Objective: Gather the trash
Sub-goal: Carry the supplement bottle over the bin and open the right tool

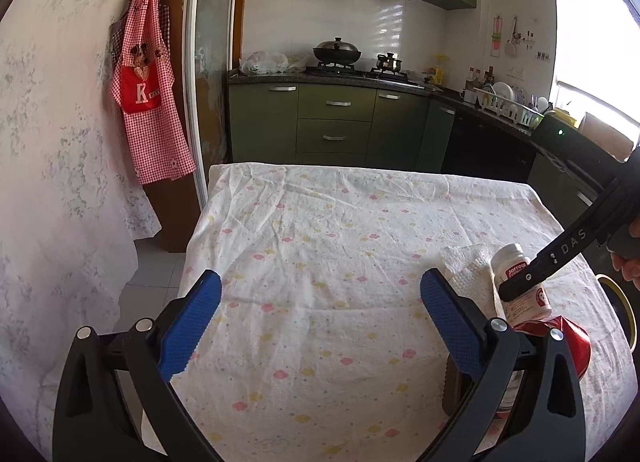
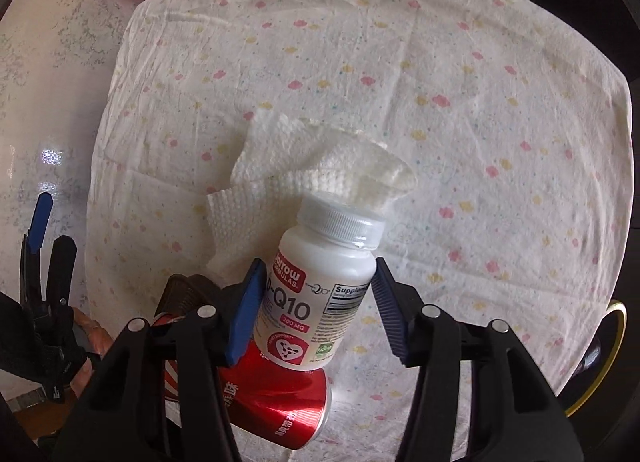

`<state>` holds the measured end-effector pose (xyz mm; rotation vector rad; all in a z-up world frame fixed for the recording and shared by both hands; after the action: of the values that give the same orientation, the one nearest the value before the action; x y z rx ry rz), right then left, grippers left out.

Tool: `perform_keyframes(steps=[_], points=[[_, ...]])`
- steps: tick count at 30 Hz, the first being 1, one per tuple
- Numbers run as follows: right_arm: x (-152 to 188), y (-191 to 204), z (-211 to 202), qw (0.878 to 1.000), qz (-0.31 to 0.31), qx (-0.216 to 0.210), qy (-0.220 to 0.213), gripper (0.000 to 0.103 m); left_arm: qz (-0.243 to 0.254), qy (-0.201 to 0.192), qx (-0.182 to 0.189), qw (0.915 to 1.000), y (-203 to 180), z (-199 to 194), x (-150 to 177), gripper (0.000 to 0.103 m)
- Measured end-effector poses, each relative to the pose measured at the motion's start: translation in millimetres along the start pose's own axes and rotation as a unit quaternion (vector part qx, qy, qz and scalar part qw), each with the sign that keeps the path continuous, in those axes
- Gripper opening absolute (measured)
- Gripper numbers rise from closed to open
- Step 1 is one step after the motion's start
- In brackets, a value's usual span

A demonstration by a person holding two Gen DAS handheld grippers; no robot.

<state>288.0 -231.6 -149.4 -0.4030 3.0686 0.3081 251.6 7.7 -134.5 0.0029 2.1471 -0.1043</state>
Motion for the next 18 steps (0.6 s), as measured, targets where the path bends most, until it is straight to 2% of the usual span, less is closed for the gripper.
perform_keyframes(steps=[10, 15, 18], points=[[13.6, -32.4, -58.8, 0.996, 0.006, -0.006, -0.091, 0.051, 0.007, -0.012, -0.002, 0.9999, -1.6, -2.6, -1.0, 0.098], [49.0, -76.5, -91.0, 0.989, 0.037, -0.002, -0.140, 0.051, 0.011, -0.013, -0.005, 0.9998, -2.8, -2.7, -1.1, 0.098], [82.0, -124.0, -104.6, 0.982, 0.080, 0.017, -0.171, 0.051, 0.012, -0.014, -0.006, 0.9998, -3.1, -3.1, -1.1, 0.098]])
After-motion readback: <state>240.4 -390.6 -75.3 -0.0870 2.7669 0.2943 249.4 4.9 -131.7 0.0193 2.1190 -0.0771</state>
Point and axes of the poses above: each gripper's, at about its wrist camera, not at the fingertips, and z roughly the way its jaws point, y to its left, x to its underside, the point moved 6 cm from there along z, roughly the way its jaws point, and after that the axes turned 2 degrees about x, right-handed, at the moved point
